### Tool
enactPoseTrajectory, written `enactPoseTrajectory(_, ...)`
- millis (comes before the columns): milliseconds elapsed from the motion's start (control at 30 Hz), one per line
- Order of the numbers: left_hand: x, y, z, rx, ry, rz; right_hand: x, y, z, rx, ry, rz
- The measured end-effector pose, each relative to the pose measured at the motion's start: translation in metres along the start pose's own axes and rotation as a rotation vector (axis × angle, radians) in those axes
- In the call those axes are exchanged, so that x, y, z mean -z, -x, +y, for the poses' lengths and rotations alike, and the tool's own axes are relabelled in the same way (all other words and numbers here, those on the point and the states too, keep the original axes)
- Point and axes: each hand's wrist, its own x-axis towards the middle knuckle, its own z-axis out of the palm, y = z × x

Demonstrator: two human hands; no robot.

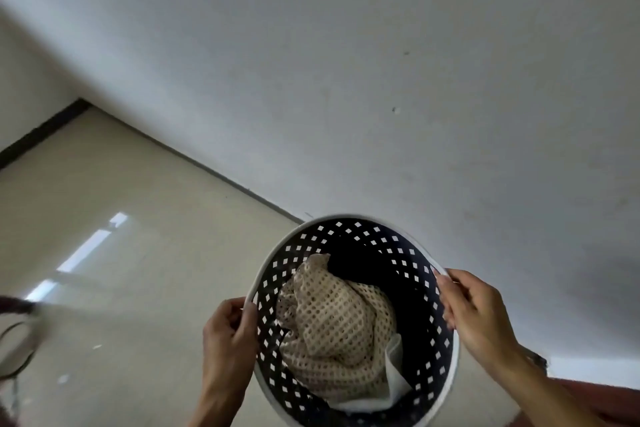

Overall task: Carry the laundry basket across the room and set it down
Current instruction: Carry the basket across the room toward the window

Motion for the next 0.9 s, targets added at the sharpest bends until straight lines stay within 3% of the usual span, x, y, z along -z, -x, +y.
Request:
enactPoseTrajectory(233,0.09,-0.032,-0.024,0.058,0.133,0.251,-0.105,-0.04,-0.061,0.083,0.036,-0.268)
enactPoseTrajectory(567,0.224,-0.105,-0.02,0.017,0.245,0.474,-0.27,-0.066,-0.16,0.174,0.001,-0.446)
enactPoseTrajectory(900,0.301,-0.212,-0.013,0.058,0.303,0.602,-0.411,-0.134,-0.23,0.229,0.016,-0.598)
